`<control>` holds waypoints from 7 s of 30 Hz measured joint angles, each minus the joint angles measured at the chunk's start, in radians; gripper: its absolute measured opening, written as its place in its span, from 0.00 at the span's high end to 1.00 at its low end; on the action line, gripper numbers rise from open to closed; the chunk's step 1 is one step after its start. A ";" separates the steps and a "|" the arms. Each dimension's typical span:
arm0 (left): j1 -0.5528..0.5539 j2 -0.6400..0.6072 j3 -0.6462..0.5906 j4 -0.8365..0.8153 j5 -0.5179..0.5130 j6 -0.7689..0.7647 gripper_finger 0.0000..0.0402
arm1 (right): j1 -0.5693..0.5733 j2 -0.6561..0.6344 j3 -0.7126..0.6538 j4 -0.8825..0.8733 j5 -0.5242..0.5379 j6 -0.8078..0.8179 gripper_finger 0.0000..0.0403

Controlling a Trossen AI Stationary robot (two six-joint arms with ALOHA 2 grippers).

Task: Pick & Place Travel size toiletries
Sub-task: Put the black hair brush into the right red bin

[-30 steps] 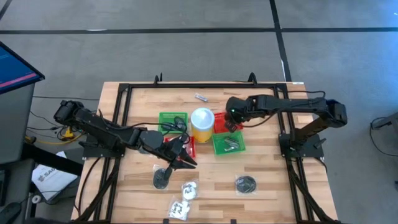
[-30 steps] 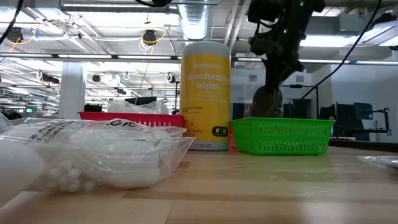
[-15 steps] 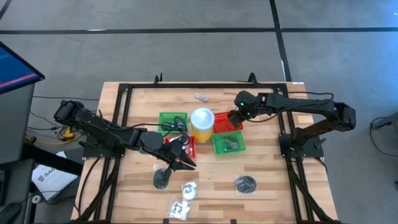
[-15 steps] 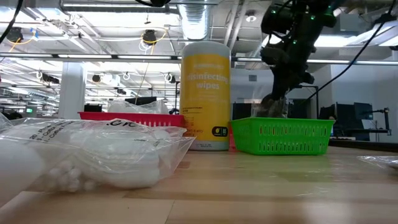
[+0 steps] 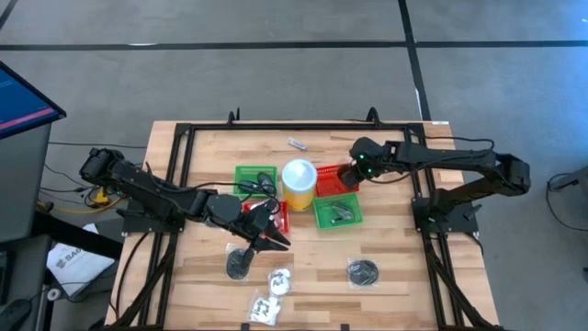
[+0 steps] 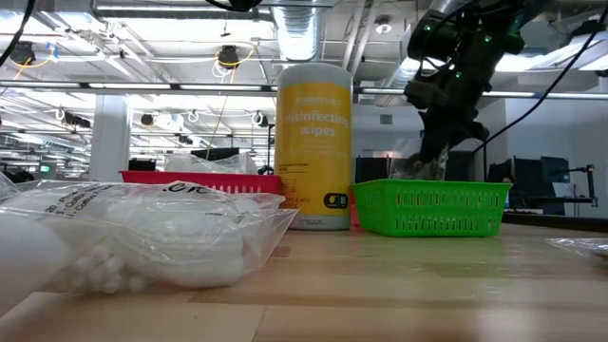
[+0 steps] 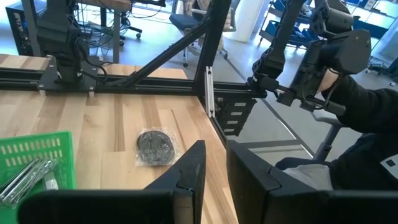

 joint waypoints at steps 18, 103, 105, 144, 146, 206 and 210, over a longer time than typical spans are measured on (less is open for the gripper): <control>0.000 0.000 0.000 0.000 0.000 0.000 0.86 | 0.011 0.000 0.000 0.000 0.004 -0.028 0.85; -0.209 0.113 -0.264 0.147 -0.111 -0.264 0.86 | 0.735 0.035 0.022 0.381 0.019 -0.086 0.84; -0.224 0.146 -0.264 0.145 -0.110 -0.294 0.86 | 0.740 0.034 0.022 0.382 0.019 -0.086 0.84; -0.489 -0.024 -0.282 -0.599 -0.168 -1.265 0.84 | 0.782 0.033 0.022 0.432 0.019 -0.086 0.84; -0.491 -0.024 -0.301 -0.601 -0.168 -1.304 0.82 | 0.782 0.033 0.022 0.432 0.019 -0.086 0.84; -0.496 0.055 -0.281 -0.440 -0.258 -1.115 1.00 | 0.780 0.032 0.022 0.432 0.019 -0.086 0.84; -0.496 0.054 -0.241 -0.441 -0.290 -1.044 1.00 | 0.780 0.032 0.022 0.432 0.019 -0.086 0.84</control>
